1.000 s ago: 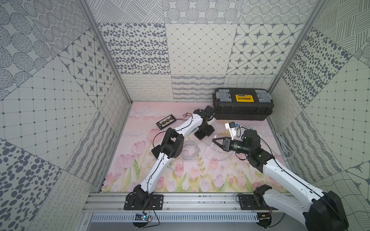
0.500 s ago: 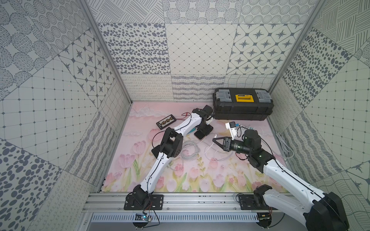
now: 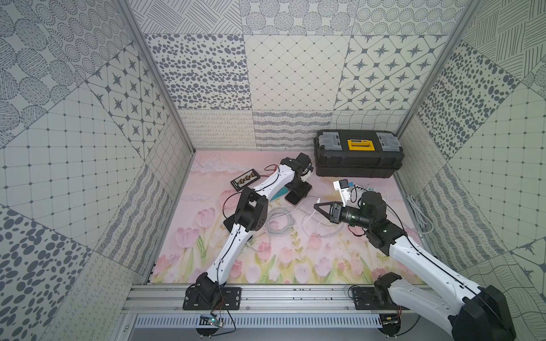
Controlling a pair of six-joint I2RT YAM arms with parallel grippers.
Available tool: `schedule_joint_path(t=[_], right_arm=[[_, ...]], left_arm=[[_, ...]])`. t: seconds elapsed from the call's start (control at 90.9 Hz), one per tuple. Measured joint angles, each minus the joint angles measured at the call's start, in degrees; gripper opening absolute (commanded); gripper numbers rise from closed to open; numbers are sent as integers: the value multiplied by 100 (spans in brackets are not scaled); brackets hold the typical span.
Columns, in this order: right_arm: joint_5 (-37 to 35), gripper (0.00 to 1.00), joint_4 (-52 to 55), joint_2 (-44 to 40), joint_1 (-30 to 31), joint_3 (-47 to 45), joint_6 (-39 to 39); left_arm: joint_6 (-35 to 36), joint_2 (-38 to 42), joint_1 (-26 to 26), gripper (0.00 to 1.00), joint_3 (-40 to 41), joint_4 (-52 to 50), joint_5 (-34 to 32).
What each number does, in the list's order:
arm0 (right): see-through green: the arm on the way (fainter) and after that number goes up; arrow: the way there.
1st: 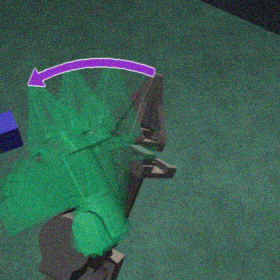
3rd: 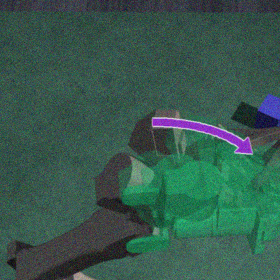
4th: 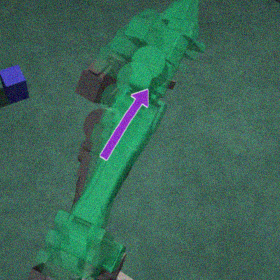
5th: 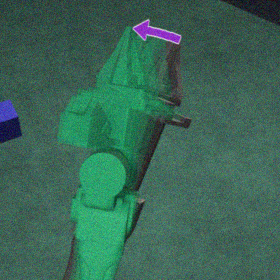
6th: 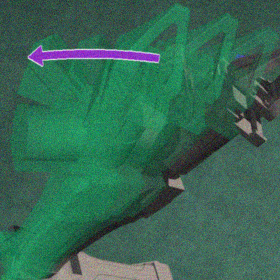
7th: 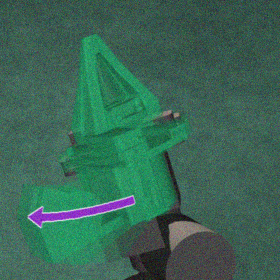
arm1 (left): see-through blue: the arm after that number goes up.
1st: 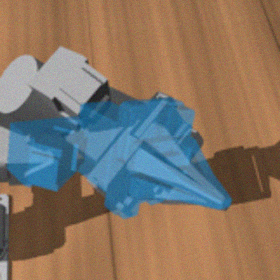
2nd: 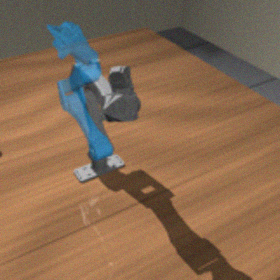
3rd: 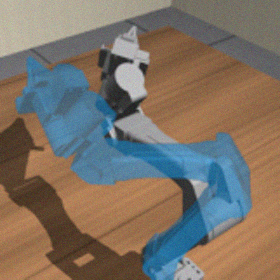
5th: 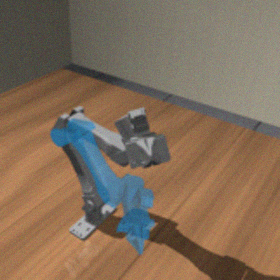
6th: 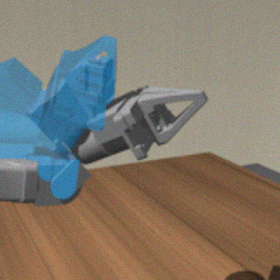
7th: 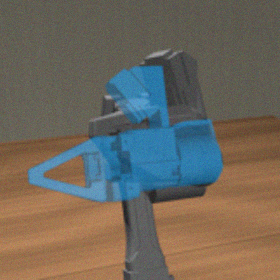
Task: Plug the charging cable into the phone
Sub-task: Pick up the phone at the center of the board, then insert the charging cable into the phone.
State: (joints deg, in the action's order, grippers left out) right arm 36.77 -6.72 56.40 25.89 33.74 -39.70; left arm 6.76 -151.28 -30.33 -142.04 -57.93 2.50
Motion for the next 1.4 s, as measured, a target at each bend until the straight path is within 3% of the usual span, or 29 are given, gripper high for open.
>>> schedule_joint_path(t=[0.044,0.121,0.429,0.561,0.847,1.001,1.188,1.397], right_arm=[[0,0,0,0,0,0,7],[0,0,2,0,0,0,11],[17,0,-48,319,0,66,114],[59,0,-227,975,68,267,157],[483,0,-599,3412,702,1504,251],[828,0,-645,4538,911,2358,227],[1316,0,-881,5499,1075,3108,11],[1624,0,-981,5816,1143,3130,-186]], left_arm=[[-160,50,66,13,20,-24,42],[-518,216,186,0,26,-22,107],[-2337,1366,883,0,273,306,483],[-3152,2131,1156,0,1202,546,579],[-4806,4367,1670,0,4719,1585,778],[-5410,5147,1757,0,6137,2175,791],[-5818,5525,1912,0,6924,2736,765],[-5912,5549,2142,0,7060,3187,704]])
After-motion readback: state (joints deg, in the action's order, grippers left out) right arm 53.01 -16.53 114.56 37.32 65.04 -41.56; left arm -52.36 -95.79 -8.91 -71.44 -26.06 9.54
